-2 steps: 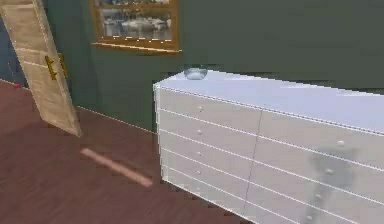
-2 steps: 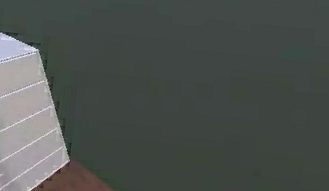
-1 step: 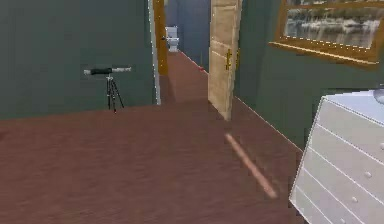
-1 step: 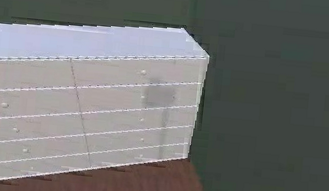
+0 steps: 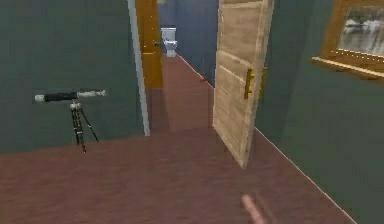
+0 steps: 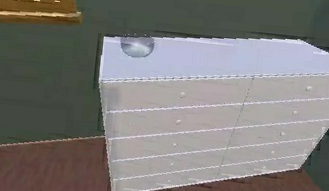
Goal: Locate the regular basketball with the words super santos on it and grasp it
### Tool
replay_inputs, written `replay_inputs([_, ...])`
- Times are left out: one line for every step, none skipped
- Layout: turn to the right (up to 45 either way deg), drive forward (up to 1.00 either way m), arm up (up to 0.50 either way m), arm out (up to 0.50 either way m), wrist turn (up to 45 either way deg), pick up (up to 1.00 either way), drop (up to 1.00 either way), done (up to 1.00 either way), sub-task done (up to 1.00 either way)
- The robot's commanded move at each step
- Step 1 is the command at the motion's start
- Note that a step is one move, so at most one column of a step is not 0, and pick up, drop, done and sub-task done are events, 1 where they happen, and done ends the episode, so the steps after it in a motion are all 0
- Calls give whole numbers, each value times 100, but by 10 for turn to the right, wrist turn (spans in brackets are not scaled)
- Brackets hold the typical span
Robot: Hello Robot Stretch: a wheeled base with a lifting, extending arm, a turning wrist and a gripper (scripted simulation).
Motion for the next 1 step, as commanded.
replay_inputs([-30,0,0,0,0,0,0,0,0])
